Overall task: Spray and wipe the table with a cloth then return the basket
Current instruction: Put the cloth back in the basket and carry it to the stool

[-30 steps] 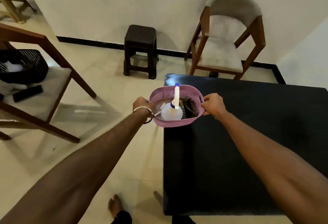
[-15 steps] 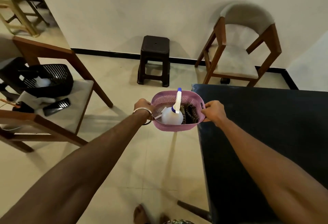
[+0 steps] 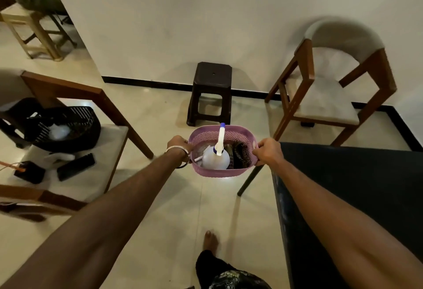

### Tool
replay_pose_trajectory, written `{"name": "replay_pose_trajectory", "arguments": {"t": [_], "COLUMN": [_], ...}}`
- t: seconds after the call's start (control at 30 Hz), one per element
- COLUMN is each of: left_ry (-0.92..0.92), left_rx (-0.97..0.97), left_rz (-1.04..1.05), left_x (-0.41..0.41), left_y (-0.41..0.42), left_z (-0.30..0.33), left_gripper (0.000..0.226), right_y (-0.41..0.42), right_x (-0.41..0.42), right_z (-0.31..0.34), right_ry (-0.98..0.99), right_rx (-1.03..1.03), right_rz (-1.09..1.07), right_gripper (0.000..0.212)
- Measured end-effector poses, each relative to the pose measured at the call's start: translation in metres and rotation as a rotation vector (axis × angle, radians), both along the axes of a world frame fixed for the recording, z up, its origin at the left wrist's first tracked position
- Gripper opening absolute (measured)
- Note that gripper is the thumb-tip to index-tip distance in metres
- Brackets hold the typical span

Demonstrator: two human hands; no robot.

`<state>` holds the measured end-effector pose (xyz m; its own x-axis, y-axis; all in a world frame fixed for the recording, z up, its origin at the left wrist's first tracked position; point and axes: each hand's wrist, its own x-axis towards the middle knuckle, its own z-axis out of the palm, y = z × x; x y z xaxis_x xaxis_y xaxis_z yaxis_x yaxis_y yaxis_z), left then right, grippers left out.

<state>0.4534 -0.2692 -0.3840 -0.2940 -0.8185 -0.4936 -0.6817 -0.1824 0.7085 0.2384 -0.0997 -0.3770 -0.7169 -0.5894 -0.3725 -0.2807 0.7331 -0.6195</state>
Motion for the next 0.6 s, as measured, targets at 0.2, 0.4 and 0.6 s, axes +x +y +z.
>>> {"name": "replay_pose_trajectory", "arguments": {"t": [0.2,0.4,0.6], "left_ry": [-0.006,-0.027,-0.049], "left_rx": [0.002,-0.01,-0.021], "left_rz": [0.037,0.03,-0.019], "left_x": [-0.061,-0.126,-0.205], "left_y": [-0.085,-0.169,-0.28], "left_z": [-0.003,-0.001,-0.018], "left_gripper": [0.021,0.02,0.015], "right_y": [-0.082,-0.17,-0.275], "right_x": [-0.063,-0.128,-0.198], "right_z": [-0.006,-0.012,-0.021], "right_ry": [-0.063,-0.053,-0.06], "right_rx": [-0.006,0.003,0.01], "right_rz": [-0.003,-0.016,-0.026], "right_gripper": [0.014,0.017,0.016]}}
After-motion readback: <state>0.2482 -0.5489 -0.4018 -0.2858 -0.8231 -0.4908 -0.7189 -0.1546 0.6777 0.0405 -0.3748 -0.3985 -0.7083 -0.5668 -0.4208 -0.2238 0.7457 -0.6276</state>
